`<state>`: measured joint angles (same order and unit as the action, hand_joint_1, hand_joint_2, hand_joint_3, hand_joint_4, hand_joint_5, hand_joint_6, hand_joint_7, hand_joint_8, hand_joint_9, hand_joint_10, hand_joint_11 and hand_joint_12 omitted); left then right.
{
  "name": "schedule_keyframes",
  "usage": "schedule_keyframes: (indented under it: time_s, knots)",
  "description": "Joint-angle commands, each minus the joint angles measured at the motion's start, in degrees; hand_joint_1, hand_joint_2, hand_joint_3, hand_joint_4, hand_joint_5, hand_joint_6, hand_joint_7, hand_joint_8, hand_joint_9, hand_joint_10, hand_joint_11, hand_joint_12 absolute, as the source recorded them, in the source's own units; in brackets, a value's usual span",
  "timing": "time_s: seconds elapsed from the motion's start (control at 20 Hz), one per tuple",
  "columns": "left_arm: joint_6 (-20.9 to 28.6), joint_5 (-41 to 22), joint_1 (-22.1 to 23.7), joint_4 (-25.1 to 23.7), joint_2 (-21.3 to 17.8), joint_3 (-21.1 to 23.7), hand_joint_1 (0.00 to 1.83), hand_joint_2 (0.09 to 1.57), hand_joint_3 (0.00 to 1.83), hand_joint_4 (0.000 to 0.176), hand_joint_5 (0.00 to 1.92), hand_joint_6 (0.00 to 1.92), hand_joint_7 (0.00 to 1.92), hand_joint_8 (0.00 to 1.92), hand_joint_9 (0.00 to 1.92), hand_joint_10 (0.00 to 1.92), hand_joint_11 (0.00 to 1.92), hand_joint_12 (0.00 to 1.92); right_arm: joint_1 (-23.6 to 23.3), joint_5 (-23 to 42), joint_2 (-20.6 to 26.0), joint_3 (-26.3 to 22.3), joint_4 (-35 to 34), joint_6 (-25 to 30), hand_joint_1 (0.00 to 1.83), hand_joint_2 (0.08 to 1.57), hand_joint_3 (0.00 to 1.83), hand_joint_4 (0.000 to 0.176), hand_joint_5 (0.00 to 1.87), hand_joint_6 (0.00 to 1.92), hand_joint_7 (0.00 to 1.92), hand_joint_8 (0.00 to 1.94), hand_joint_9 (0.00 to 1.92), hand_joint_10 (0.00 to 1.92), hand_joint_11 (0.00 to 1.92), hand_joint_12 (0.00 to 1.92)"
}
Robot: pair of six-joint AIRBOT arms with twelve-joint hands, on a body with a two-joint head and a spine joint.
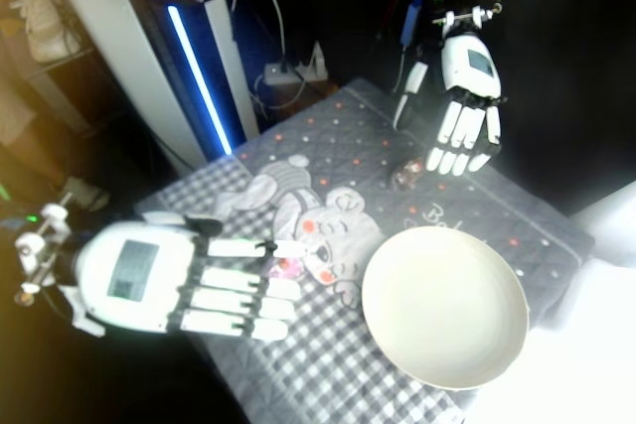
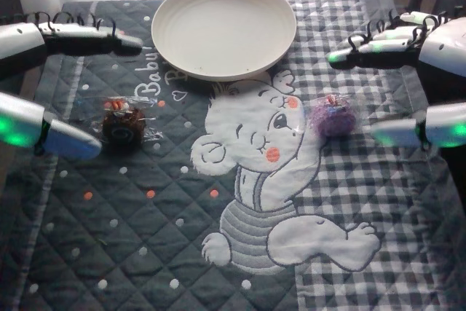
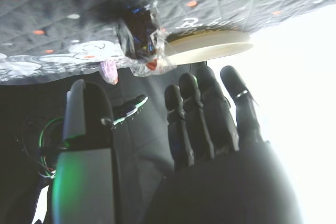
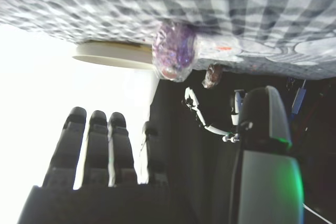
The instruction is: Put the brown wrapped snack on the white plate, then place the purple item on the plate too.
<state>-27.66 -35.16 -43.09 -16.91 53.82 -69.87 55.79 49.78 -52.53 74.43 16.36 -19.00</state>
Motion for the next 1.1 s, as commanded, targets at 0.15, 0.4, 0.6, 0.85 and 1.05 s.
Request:
schedule_keyframes:
  time_s: [0.15, 0.4, 0.6, 0.85, 1.05]
  knots:
    - [0.18, -5.76, 0.92, 1.57, 1.08, -0.84, 0.7, 0.85, 0.0, 0.172, 0.27, 0.01, 0.17, 0.01, 0.2, 0.02, 0.05, 0.53, -0.81, 5.79, -0.05, 0.45, -2.01, 0.5, 0.62, 1.19, 0.0, 0.087, 0.37, 0.0, 0.3, 0.0, 0.37, 0.02, 0.02, 1.15]
    - [1.05, 2.11, 4.54, -3.16, 6.15, -5.35, 0.65, 0.91, 0.0, 0.129, 0.3, 0.0, 0.28, 0.0, 0.31, 0.01, 0.1, 0.47, -0.81, 5.69, -0.28, 0.61, -2.0, 0.5, 0.58, 1.21, 0.0, 0.092, 0.36, 0.0, 0.29, 0.0, 0.36, 0.0, 0.0, 1.15]
    - [5.44, 4.89, 5.08, -7.03, 8.44, -8.05, 0.77, 0.88, 0.0, 0.054, 0.49, 0.0, 0.68, 0.0, 0.7, 0.01, 0.32, 0.72, -0.81, 5.68, -0.34, 0.62, -1.98, 0.5, 0.59, 1.21, 0.0, 0.096, 0.36, 0.0, 0.3, 0.0, 0.39, 0.01, 0.02, 1.19]
    - [5.44, 7.46, 4.78, -7.64, 9.41, -8.9, 0.94, 0.93, 0.0, 0.0, 0.84, 0.03, 1.11, 0.23, 0.9, 1.02, 0.58, 1.55, -0.81, 5.67, -0.37, 0.61, -1.99, 0.51, 0.58, 1.22, 0.0, 0.087, 0.36, 0.0, 0.29, 0.0, 0.37, 0.0, 0.01, 1.14]
    - [8.67, 6.58, 4.43, -7.64, 11.48, -10.87, 1.15, 1.02, 0.0, 0.0, 1.19, 0.57, 0.93, 1.41, 0.85, 1.8, 0.66, 1.92, -0.81, 5.66, -0.44, 0.61, -1.99, 0.52, 0.59, 1.23, 0.0, 0.085, 0.34, 0.0, 0.29, 0.0, 0.39, 0.0, 0.07, 1.09]
